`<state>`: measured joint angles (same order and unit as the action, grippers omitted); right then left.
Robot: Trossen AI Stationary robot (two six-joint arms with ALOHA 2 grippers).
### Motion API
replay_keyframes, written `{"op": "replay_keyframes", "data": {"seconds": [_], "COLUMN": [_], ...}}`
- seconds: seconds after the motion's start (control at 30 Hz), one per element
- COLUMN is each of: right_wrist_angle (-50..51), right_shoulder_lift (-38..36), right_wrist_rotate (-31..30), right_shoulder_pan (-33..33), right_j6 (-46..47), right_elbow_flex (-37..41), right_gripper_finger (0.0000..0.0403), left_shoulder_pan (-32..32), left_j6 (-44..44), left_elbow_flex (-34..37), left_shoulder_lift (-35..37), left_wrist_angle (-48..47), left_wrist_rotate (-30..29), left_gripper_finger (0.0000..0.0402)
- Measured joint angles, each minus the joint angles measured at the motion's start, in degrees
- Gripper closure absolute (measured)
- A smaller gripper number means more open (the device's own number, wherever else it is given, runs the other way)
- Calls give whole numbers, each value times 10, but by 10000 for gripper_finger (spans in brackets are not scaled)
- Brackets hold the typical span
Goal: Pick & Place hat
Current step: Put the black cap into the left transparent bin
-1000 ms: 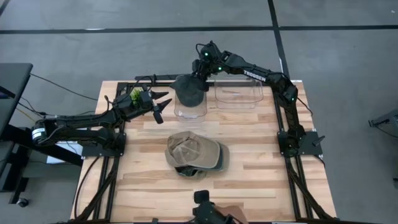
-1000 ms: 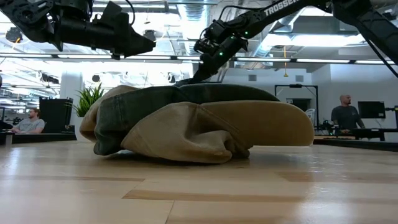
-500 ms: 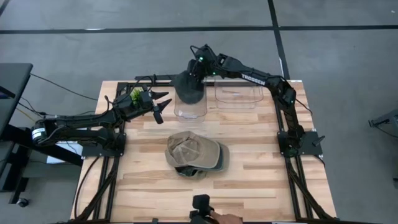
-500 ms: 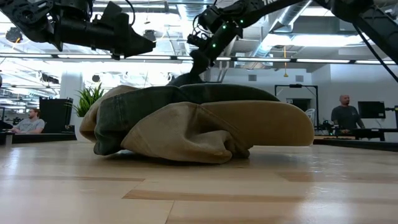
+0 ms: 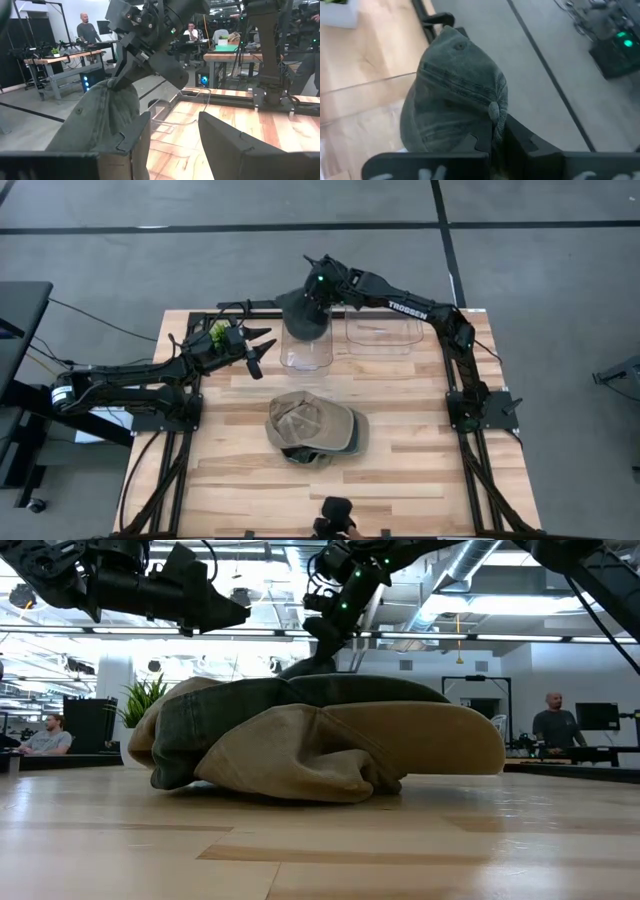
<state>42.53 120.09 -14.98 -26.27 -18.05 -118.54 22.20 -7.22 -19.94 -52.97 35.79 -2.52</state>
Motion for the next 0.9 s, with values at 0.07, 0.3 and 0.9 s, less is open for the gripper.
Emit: {"op": "replay_keyframes", "data": {"seconds": [0.07, 0.3, 0.9], "right_wrist_angle": [2, 10, 1], "right_shoulder_lift": [0, 0, 8], "right_wrist_rotate": [-14, -32, -35], "right_shoulder_pan": [2, 5, 20], "right_j6": [12, 42, 90], "right_elbow_flex": [0, 0, 38], "right_gripper_finger": [387, 388, 384], "left_shoulder_pan": [0, 0, 0], "left_j6": [0, 0, 0], "left_elbow_flex": [0, 0, 0], "left_shoulder_lift": [0, 0, 0], "left_wrist_angle": [0, 0, 0], "left_wrist_rotate": [0, 0, 0], "left_gripper_finger": [238, 238, 238]}}
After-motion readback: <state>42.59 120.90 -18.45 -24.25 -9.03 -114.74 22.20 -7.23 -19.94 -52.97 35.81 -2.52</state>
